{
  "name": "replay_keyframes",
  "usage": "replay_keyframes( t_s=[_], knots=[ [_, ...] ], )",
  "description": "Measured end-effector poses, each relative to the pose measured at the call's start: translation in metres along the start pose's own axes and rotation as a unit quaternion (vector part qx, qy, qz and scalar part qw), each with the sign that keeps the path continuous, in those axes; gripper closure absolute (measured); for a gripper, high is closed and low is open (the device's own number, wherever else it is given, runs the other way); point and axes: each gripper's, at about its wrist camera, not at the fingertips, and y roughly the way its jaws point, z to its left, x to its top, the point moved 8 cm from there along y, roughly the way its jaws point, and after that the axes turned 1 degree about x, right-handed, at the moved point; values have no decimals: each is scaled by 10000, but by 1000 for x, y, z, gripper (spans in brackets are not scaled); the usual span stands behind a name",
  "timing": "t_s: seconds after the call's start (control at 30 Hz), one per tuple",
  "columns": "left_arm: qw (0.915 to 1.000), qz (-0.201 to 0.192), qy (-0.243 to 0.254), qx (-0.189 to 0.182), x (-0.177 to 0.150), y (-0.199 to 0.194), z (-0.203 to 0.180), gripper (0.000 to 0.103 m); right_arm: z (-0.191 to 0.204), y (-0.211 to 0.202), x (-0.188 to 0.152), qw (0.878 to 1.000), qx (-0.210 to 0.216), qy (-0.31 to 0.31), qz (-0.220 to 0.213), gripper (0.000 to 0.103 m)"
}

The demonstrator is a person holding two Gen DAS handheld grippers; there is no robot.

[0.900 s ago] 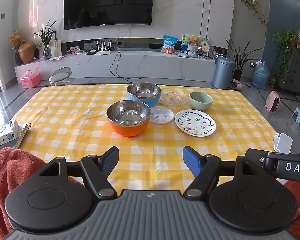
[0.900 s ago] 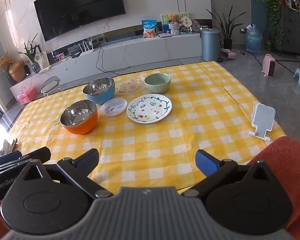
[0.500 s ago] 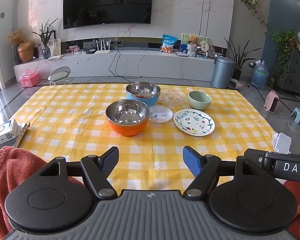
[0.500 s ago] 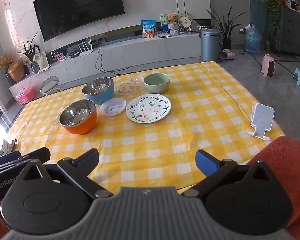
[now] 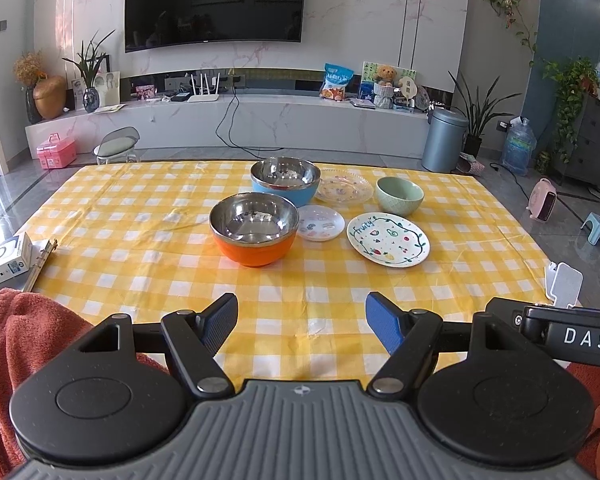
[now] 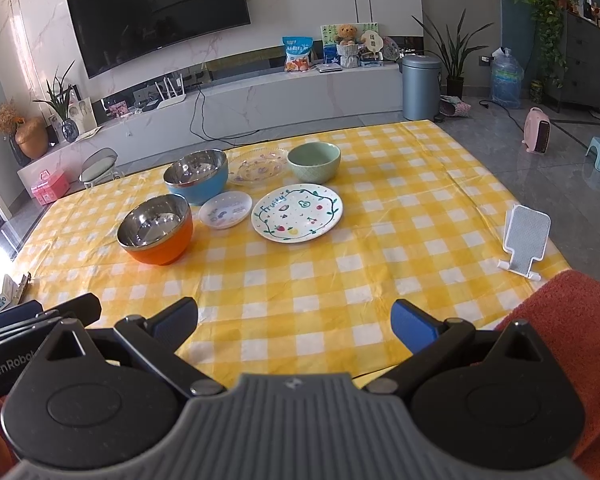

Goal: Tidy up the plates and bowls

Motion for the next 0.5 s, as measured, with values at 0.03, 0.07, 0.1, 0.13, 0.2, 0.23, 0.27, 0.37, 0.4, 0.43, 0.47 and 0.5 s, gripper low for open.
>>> replay_keyframes(
  t_s=[0.03, 0.07, 0.1, 0.13, 0.2, 0.23, 0.27, 0.37, 0.4, 0.43, 0.47, 0.5],
  knots=[
    [10000, 8, 7, -15, 1, 1, 0, 17, 0, 1, 0, 10000, -16, 1, 12, 2],
    [10000, 14, 10, -21, 1, 2, 1, 17, 0, 2, 0, 10000, -9, -1, 28, 2],
    [10000, 28, 9, -17, 2, 3, 1, 17, 1, 3, 2, 10000, 3, -12, 31, 2],
    [10000, 31, 7, -32, 4, 4, 2, 19, 2, 4, 4, 10000, 9, -34, 25, 2],
    [9999, 38, -4, -143, 11, 6, 5, 22, 4, 5, 10, 9999, 42, -95, -9, 2],
    [9998, 57, -26, -191, 16, 7, 7, 22, 6, 6, 14, 9999, 71, -130, -44, 2],
    [9997, 79, -66, -235, 21, 9, 10, 22, 8, 7, 18, 9998, 97, -160, -92, 2],
    [9989, -13, -116, -449, 39, 13, 20, 23, 16, 13, 33, 9992, 216, -272, -196, 2],
    [9989, -61, -116, -461, 46, 15, 24, 24, 19, 17, 38, 9990, 296, -263, -229, 2],
    [9989, -89, -95, -443, 52, 17, 26, 24, 23, 20, 43, 9987, 315, -315, -255, 2],
    [9990, -89, -68, -427, 59, 21, 30, 24, 27, 24, 48, 9983, 349, -368, -278, 2],
    [9990, -70, -65, -428, 65, 25, 33, 25, 32, 29, 54, 9976, 374, -468, -352, 2]
  ],
)
